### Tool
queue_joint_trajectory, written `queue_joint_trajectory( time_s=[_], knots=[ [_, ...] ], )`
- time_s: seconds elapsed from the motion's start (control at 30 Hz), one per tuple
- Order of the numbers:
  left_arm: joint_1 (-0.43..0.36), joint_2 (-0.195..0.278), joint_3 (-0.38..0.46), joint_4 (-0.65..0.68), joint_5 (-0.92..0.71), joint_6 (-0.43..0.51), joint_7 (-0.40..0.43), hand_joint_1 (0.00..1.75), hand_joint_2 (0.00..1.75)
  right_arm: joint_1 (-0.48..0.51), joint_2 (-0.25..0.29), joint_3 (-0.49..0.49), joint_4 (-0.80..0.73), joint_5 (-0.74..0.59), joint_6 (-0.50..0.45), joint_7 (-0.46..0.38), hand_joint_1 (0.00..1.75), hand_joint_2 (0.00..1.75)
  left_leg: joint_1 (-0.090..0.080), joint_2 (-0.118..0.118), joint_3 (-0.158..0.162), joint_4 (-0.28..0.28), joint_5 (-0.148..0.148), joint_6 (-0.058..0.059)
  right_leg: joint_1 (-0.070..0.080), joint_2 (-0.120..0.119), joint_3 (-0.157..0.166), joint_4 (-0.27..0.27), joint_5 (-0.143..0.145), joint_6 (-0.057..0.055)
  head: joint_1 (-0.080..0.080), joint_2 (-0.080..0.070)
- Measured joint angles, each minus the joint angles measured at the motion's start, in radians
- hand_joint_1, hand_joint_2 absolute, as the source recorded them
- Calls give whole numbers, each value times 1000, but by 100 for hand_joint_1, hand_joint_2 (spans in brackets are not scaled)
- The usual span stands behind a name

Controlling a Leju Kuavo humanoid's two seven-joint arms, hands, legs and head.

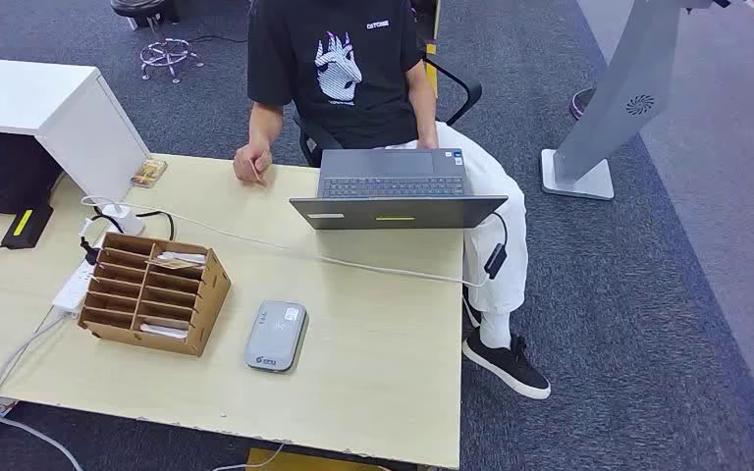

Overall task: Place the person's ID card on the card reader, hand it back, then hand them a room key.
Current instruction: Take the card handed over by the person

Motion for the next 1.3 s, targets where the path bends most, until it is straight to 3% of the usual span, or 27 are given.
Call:
queue_joint_trajectory(
  time_s=[0.2, 0.37, 0.53, 0.73, 1.3],
  knots=[
    [-6, 2, 62, 0, -12, 31, -154, 0, 175, 0, 10, 41, 12, -52, -35, -12, 0, 175, 0, 0, 0, 0, 0, 0, 0, 0, 0, 0, 0, 0, 0, 0],
    [-11, -7, 52, -15, 131, 35, -267, 0, 175, 0, 17, 57, 21, -79, -49, -24, 0, 175, 0, 0, 0, 0, 0, 0, 0, 0, 0, 0, 0, 0, 0, 0],
    [10, -10, -79, -54, 375, 37, -273, 0, 175, 0, 20, 71, 27, -74, -48, -25, 0, 175, 0, 0, 0, 0, 0, 0, 0, 0, 0, 0, 0, 0, 0, 0],
    [44, -12, -232, -153, 446, 41, -274, 0, 175, 0, 21, 79, 31, -74, -48, -29, 0, 175, 0, 0, 0, 0, 0, 0, 0, 0, 0, 0, 0, 0, 0, 0],
    [130, -21, -447, -512, 579, 43, -276, 0, 175, -4, 23, 104, 36, -60, -49, -20, 0, 175, 0, 0, 0, 0, 0, 0, 0, 0, 0, 0, 0, 0, 0, 0]
  ],
)
